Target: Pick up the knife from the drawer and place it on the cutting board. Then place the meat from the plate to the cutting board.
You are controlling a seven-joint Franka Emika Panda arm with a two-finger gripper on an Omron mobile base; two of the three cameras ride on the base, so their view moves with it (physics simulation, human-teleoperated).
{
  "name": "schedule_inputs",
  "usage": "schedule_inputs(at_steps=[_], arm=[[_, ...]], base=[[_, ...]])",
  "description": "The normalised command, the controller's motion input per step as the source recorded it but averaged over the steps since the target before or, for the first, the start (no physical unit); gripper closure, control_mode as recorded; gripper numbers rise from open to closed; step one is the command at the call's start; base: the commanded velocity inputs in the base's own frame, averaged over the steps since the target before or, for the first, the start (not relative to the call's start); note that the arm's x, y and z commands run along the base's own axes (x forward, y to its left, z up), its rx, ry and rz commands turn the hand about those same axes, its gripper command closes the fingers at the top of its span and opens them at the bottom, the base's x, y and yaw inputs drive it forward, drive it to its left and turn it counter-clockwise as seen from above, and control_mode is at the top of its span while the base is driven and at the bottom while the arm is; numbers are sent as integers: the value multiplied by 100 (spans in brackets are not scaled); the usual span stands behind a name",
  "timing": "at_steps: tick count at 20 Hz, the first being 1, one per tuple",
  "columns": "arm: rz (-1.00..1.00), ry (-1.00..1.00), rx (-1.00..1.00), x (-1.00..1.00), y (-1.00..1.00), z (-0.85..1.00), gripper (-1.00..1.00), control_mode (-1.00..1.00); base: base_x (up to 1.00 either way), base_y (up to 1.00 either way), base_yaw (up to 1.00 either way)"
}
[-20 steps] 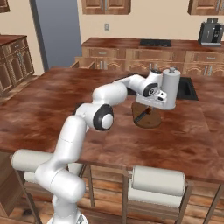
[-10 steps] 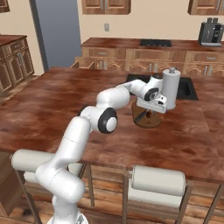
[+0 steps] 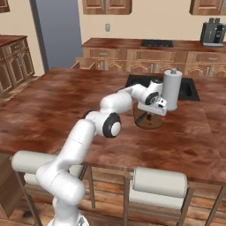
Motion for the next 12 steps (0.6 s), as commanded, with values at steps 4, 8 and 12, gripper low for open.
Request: schedule_inputs(at_steps=[4, 8, 12], arm=[[0, 0, 0, 35, 0, -12, 100, -100], [0, 0, 0, 25, -2, -4, -100, -100], [0, 1, 0, 3, 0, 0, -100, -100]], base=[[0, 0, 0], [0, 0, 0], [0, 0, 0]])
